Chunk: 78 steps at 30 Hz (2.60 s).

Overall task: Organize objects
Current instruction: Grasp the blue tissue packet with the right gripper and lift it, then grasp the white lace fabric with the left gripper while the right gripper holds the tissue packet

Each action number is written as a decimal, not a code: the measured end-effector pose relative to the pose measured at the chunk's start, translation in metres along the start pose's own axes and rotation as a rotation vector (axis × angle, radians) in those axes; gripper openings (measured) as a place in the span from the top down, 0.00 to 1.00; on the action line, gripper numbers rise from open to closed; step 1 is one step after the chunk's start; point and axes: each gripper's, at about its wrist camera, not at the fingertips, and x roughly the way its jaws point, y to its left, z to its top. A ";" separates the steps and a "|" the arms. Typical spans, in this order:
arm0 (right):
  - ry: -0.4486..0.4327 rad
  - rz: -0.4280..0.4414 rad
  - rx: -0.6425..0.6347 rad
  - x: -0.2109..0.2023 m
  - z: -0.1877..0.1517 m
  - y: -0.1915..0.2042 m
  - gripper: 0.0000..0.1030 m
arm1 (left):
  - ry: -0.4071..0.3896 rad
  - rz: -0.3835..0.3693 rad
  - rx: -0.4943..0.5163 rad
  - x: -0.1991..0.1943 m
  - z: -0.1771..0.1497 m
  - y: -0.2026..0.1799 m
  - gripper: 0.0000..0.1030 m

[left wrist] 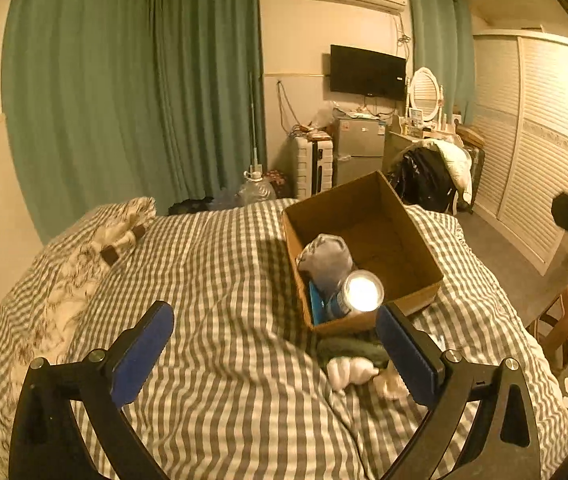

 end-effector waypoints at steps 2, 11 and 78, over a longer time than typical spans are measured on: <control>-0.008 0.006 -0.008 -0.005 -0.012 0.008 0.00 | 0.009 0.008 -0.015 0.003 -0.013 0.000 0.00; 0.122 -0.015 -0.077 0.053 -0.092 0.043 0.00 | 0.136 0.054 -0.061 0.061 -0.071 -0.007 0.00; 0.421 0.028 0.068 0.147 -0.139 -0.036 0.46 | 0.410 -0.137 0.019 0.148 -0.085 -0.105 0.07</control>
